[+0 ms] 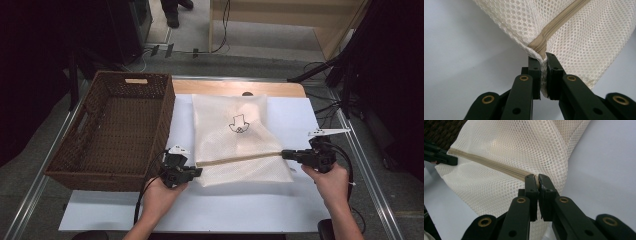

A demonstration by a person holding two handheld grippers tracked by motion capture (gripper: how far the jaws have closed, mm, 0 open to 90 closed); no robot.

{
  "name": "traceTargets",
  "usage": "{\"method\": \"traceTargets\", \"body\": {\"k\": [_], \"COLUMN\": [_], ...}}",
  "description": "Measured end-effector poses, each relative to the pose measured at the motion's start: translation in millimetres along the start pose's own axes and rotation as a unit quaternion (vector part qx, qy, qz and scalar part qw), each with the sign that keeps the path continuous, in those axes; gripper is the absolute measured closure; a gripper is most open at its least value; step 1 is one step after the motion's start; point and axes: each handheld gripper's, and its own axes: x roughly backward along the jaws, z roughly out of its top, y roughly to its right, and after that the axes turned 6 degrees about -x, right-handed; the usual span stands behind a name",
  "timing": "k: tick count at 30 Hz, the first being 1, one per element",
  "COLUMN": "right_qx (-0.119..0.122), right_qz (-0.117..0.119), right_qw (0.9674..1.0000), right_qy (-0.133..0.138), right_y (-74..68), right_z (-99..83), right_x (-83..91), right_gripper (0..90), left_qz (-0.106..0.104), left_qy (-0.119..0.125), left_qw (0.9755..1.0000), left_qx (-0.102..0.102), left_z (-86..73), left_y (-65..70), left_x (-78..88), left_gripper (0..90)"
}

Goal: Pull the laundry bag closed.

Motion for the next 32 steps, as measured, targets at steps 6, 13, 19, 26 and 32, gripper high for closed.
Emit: {"method": "traceTargets", "body": {"k": [6, 13, 19, 26, 32], "right_qx": [0.011, 0.022, 0.036, 0.034, 0.034], "right_qz": [-0.008, -0.034, -0.054, -0.069, -0.071], "right_qw": [0.9998, 0.9988, 0.9967, 0.9955, 0.9955], "right_qy": [-0.017, 0.029, 0.048, 0.055, 0.052], "right_y": [3.5, 5.8, 9.3, 11.6, 12.8], "right_z": [-6.9, -9.0, -10.9, -12.0, -12.0], "right_x": [-8.7, -8.2, -8.4, -9.9, -10.7], "right_gripper": [71.7, 39.3, 35.7, 34.6, 34.4], "left_qz": [-0.025, -0.022, -0.020, -0.028, -0.026], "left_qy": [0.001, 0.017, 0.037, 0.050, 0.049], "left_qw": [0.9997, 0.9993, 0.9980, 0.9971, 0.9970], "left_qx": [0.000, -0.026, -0.046, -0.050, -0.055], "left_z": [-4.8, -4.9, -3.2, -2.6, -2.1], "left_y": [0.7, 6.8, 14.1, 14.1, 14.6], "left_x": [-0.7, 7.3, 18.3, 25.5, 27.3], "left_gripper": [77.1, 42.2, 34.9, 33.8, 33.5]}}
